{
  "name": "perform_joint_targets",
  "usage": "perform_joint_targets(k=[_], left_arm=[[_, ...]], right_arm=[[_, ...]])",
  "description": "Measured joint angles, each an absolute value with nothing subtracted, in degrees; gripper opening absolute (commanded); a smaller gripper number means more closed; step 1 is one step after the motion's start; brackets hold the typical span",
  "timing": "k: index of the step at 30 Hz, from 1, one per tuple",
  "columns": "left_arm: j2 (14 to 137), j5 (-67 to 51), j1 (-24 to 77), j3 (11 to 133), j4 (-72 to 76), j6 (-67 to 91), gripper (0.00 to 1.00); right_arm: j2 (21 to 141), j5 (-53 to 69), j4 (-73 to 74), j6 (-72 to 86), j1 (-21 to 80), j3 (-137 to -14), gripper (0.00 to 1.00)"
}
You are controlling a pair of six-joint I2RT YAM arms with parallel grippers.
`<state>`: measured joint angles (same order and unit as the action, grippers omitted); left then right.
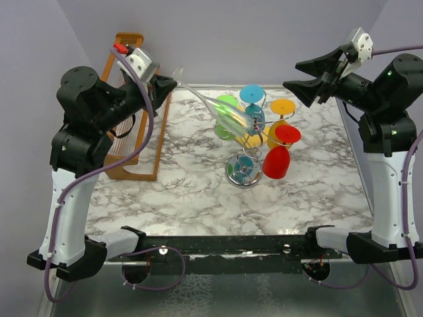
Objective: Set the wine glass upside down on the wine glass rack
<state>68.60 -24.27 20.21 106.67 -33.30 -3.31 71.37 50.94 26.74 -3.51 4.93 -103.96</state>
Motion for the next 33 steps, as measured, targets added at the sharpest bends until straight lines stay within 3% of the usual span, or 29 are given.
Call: perform_joint_targets(k=[8,15,21,33], left_arm=[[68.75,-38.02,20.10,112.64,-50.48,-26.33,0.00],[71.02,-43.55,20.62,114.59,-59.29,-37.56,0.00],[72.71,-41.60,26.00,112.16,-60.07,-40.80,0.00],[78.19,-27.51,47.16,113.23,-59.99,-47.68,0.00]], right_arm=[[71.35,50.68,27.62,-5.52,4.93,-103.24,0.58],[71.35,50.26,30.13,-7.81,4.93,-103.00,0.58],[71.48,50.24,31.59,-8.99,4.93,-102.87,0.58],[71.05,49.12,33.21,-9.39,4.93,-97.86,0.59]])
